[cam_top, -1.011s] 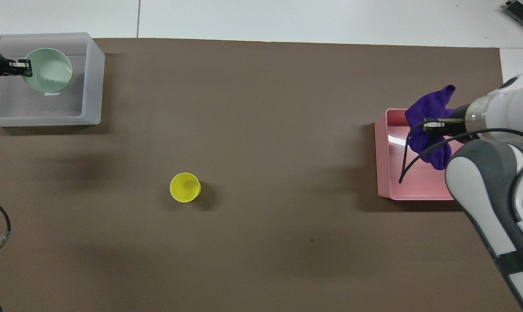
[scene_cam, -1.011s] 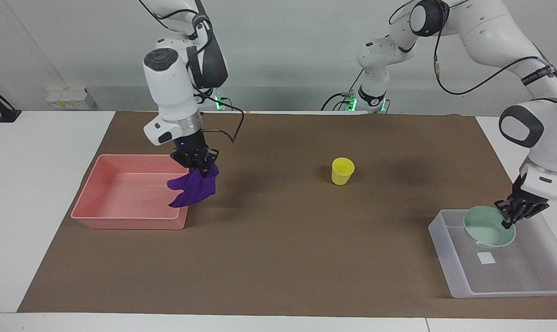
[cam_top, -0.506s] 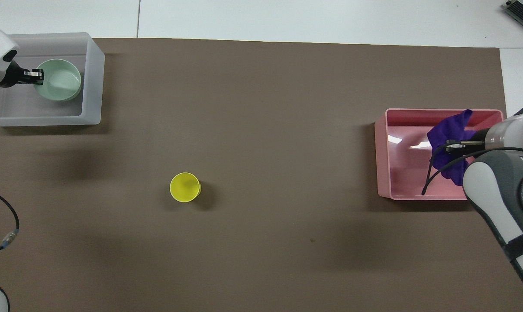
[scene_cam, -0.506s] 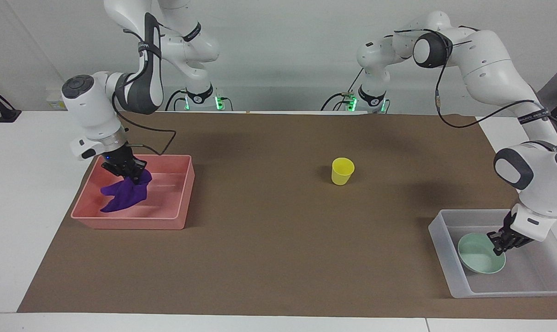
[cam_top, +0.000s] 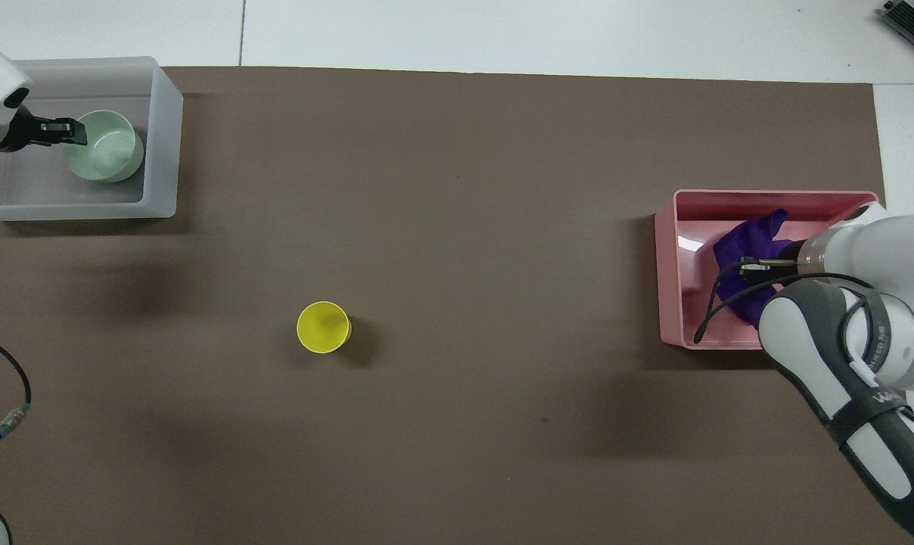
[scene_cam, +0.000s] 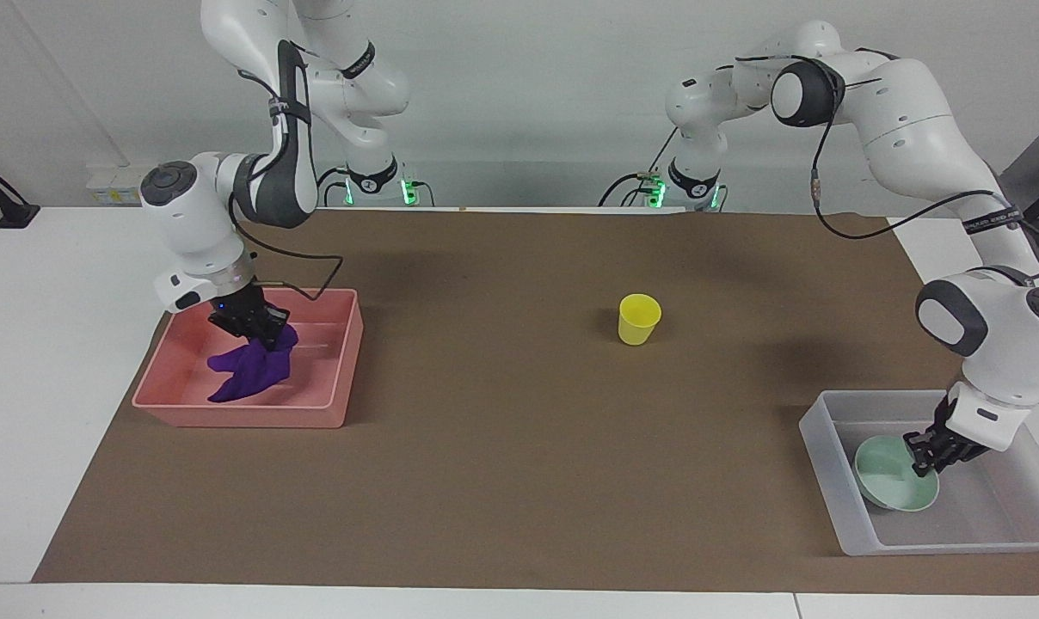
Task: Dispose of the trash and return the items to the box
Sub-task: 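Release the bowl in the clear box while the right gripper drops the cloth, then reach the left gripper to the yellow cup while the right gripper withdraws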
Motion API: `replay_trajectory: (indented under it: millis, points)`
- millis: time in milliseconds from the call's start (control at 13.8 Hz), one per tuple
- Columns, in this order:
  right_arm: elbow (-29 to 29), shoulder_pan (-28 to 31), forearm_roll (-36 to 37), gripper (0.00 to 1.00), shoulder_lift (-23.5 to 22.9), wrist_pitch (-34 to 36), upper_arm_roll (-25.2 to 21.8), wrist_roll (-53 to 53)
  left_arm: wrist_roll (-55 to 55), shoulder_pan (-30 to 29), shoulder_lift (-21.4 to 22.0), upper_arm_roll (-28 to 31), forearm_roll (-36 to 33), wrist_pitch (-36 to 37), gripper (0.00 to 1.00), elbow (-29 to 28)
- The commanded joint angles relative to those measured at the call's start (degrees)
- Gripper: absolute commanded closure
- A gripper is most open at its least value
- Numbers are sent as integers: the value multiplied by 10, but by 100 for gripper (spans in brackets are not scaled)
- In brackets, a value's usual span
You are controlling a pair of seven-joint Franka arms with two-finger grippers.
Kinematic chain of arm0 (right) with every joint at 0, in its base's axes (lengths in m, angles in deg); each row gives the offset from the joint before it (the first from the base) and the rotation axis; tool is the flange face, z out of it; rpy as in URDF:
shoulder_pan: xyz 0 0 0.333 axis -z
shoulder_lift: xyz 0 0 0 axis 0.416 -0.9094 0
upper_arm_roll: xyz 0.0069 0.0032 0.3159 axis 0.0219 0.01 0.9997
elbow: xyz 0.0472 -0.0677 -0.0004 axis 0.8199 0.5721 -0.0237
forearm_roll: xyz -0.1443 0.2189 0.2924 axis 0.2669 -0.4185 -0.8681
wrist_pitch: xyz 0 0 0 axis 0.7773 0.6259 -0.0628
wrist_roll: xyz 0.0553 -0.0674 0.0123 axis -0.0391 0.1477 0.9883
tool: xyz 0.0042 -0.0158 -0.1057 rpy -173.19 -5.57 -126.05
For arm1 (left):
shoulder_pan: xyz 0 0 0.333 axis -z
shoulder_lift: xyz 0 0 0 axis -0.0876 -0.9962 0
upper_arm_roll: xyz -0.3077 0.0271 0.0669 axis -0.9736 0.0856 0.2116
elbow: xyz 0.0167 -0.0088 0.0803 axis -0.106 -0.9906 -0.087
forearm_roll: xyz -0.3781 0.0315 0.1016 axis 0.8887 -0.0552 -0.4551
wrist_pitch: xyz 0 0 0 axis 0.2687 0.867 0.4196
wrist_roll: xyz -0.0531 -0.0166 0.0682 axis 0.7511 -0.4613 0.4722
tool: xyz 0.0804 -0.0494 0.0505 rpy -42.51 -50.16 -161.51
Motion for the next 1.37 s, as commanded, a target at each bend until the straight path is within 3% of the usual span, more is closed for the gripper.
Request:
replay_trajectory:
  millis: [0, 433, 578, 867, 1300]
  points:
    - [6, -4, -11, 0, 5, -13, 5, -5, 2, 11, 106, -1, -10, -4, 0, -106]
    - [-31, -40, 1, 0, 35, 28, 8, -53, -20, 83, 325, -1, -9, 2, 0, -348]
    - [-74, -49, 1, 0, 43, 93, 9, -68, -62, 118, 376, -1, -9, 5, 0, -400]
    - [-181, -42, 2, 0, 59, 238, 3, -67, -142, 211, 410, -2, -9, -5, 0, -467]
    - [-265, -42, 35, 0, 89, 361, 1, -67, -151, 292, 442, -2, -9, -21, 0, -555]
